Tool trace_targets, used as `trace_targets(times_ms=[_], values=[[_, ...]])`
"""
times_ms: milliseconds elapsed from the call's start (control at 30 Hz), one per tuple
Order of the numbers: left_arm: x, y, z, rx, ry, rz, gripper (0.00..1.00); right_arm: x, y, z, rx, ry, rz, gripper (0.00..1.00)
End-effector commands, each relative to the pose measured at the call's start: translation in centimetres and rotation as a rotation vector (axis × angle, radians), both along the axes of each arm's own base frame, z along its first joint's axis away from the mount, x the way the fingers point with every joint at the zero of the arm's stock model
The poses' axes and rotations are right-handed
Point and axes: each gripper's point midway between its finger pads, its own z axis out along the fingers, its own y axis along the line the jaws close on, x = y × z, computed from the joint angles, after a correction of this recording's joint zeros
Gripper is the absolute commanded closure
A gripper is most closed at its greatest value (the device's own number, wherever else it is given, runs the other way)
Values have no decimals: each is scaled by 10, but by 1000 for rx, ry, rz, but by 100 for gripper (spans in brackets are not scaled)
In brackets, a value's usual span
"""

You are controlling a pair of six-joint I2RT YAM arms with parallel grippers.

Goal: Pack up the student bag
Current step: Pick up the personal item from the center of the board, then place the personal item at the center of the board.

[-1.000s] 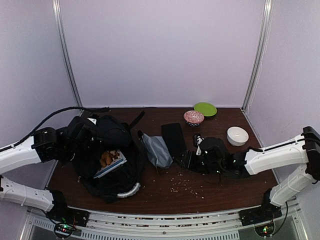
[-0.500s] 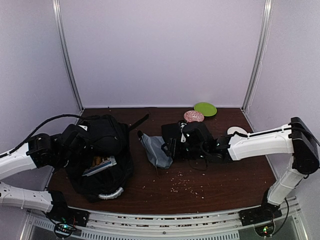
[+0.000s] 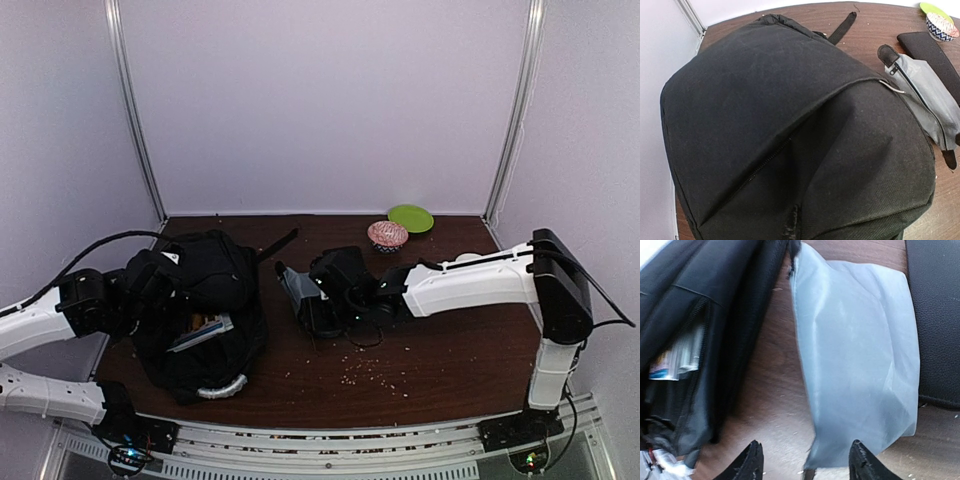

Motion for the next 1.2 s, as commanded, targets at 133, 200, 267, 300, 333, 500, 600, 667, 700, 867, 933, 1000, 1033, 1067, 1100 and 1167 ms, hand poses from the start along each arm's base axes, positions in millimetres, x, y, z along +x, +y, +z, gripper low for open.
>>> trace_targets(times_ms=[133,200,267,300,333,500,600,667,700,867,933,1000,1033,1067,1100,1167], values=[[5,-3,-1,-36,-18,11,100,14,-22,-25,-233,-32,-62,59],[5,-4,-1,-38,-16,7,100,15,-22,-21,-231,-39,-62,69],[5,-4,-1,-41,-16,7,100,15,-21,-10,-209,-49,-61,82],[5,-4,-1,-44,-15,7,100,14,-21,-3,-193,-53,-56,88],[5,-5,0,-49,-15,5,100,13,-22,6,-178,-59,-56,96],[7,-14,3,-84,-20,-18,100,8,-37,61,-82,-117,-65,100],[10,-28,5,-124,-16,-48,100,4,-62,101,-6,-148,-87,100],[14,-40,7,-157,-14,-70,100,4,-86,117,17,-158,-112,100],[16,-48,8,-174,-12,-82,100,5,-100,122,16,-164,-133,100],[31,-99,17,-293,15,-170,100,3,-179,122,-77,-187,-252,100],[37,-125,14,-339,45,-212,100,-4,-203,112,-91,-176,-283,100],[43,-150,11,-380,74,-246,100,-11,-222,99,-99,-158,-311,100],[45,-162,12,-399,82,-260,100,-15,-229,91,-103,-148,-324,100],[48,-173,10,-411,94,-269,100,-20,-235,82,-110,-138,-333,100],[51,-183,9,-421,105,-273,100,-23,-241,75,-111,-130,-346,100],[58,-200,3,-434,129,-275,100,-30,-249,57,-111,-108,-359,100]])
